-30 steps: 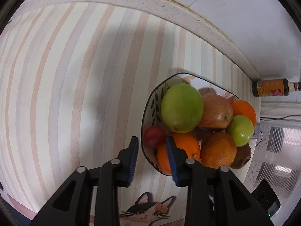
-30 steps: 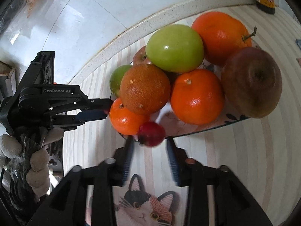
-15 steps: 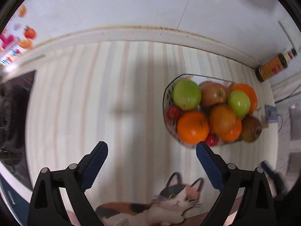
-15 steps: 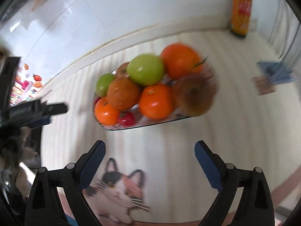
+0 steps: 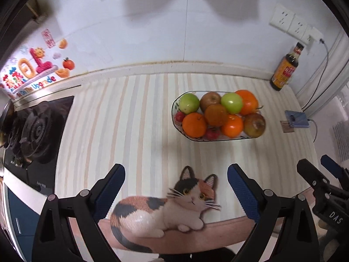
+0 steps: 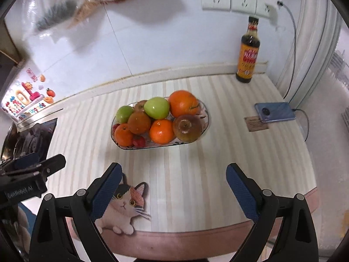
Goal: Organize fruits
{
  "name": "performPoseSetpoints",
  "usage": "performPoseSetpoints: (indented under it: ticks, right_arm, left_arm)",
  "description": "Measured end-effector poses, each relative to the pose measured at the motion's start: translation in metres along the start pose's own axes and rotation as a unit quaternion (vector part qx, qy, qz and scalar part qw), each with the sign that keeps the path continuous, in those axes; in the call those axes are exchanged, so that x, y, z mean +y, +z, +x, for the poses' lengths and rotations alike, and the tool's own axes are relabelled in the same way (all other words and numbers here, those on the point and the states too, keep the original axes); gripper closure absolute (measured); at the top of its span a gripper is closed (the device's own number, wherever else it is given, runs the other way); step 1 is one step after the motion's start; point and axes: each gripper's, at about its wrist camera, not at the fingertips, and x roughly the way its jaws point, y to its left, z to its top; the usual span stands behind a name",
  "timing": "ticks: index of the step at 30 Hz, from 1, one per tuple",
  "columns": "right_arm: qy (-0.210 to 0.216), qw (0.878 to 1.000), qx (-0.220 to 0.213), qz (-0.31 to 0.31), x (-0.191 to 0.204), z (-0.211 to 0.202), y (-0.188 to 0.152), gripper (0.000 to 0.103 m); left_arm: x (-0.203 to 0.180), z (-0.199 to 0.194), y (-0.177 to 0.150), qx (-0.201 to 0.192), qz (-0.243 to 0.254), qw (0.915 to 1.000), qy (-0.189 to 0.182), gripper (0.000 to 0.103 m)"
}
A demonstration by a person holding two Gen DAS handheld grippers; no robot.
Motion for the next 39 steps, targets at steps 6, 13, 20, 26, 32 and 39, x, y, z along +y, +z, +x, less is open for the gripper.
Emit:
performPoseSetpoints:
  ticks: [6,13,20,26,32,39]
  right_arm:
    - [0.013,0.999,-0.034,-0.028,-0.012,-0.057,-0.013,0.005]
    - [0.029,0.995,-0.074,-0.058,-0.025,-0.13,-0.041,0.005]
    - [0.034,0.991,-0.107,-0.074,-0.035,-0.198,-0.073,0.004]
    - [0.029,0.99,-0.123,-0.067,-0.036,-0.234,-0.096,0.004]
    - [0.032,0.989,-0.131,-0.061,-0.034,-0.253,-0.108,0.004]
    - [0.047,0.99,-0.123,-0.055,-0.034,-0.252,-0.109,0.003]
  left_arm:
    - [-0.016,-0.051,-0.024,-0.048,-0.019,0.9985,0.017,0.007]
    - [-0.037,-0.116,-0.066,-0.096,-0.037,0.9941,0.034,0.007]
    - [-0.048,-0.169,-0.108,-0.13,-0.04,0.99,0.039,0.007]
    - [-0.05,-0.202,-0.129,-0.152,-0.022,0.9876,0.034,0.007]
    - [-0.049,-0.217,-0.138,-0.168,-0.015,0.9852,0.034,0.007]
    - [-0.049,-0.215,-0.138,-0.168,-0.016,0.9851,0.034,0.007]
